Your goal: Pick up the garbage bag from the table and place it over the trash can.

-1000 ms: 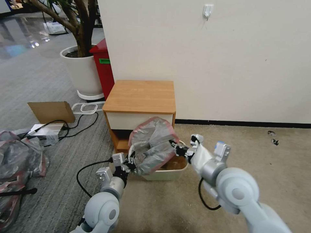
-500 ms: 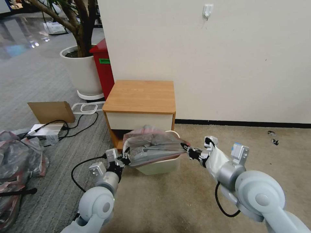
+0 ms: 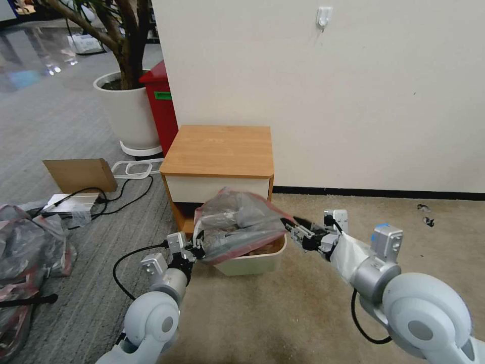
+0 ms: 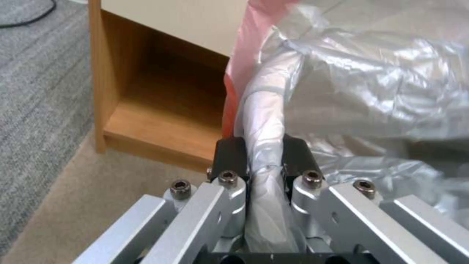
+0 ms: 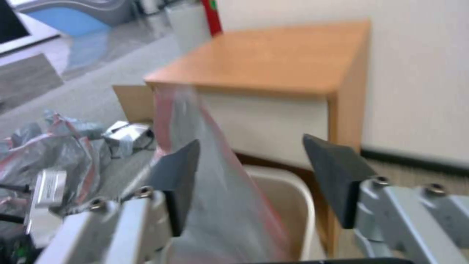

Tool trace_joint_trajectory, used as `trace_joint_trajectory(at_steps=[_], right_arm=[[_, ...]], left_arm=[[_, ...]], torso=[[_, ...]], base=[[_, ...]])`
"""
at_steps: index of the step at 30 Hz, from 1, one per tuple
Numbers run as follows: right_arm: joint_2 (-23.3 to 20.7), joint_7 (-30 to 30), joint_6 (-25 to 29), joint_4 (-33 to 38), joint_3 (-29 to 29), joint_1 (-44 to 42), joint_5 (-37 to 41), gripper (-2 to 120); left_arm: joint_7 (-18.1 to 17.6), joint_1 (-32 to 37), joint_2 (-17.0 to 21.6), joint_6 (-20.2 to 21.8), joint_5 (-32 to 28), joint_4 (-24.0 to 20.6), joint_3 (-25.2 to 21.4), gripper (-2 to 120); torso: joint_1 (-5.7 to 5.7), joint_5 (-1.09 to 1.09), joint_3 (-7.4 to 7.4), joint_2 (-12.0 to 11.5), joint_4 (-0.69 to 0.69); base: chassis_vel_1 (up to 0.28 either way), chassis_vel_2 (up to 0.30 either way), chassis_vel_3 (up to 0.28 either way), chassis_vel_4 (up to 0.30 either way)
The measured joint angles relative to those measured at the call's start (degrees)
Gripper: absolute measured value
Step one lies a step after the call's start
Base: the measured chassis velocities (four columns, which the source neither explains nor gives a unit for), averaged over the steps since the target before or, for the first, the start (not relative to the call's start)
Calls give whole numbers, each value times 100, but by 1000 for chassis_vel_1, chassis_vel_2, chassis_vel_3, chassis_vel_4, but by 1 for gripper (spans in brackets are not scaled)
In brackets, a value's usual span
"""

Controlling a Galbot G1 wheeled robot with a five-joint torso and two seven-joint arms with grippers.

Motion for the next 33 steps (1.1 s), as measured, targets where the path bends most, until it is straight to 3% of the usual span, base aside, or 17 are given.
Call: trace_joint_trajectory(at_steps=[6,10,16,21,23,33], right_arm=[[-11,-368,159,-178,-138,264,-475,76],[-10,-587,260,-334,-404,472,-770,96],[162,-734,398,-580,-935,621,-1459,100],[337,-881,621,-913,-1268,784,-2453,89],[375,-957,762,-997,-1304,802,-2788,78],[365,-1289,1380,-1054,-1327,751,-3260,45]], left_arm=[[9,36,16,-3,105,-8,14,7],[28,46,38,-12,205,-60,47,7],[39,42,41,-20,305,-81,104,7],[44,84,41,-22,340,-128,130,7],[54,103,37,-23,352,-144,131,7],[70,135,-11,-23,363,-147,157,7]], torso=[[0,0,0,0,1],[0,0,0,0,0],[0,-1,0,0,-1],[0,0,0,0,0],[0,0,0,0,0],[0,0,0,0,-1]], base=[[0,0,0,0],[0,0,0,0],[0,0,0,0],[0,0,0,0],[0,0,0,0],[0,0,0,0]])
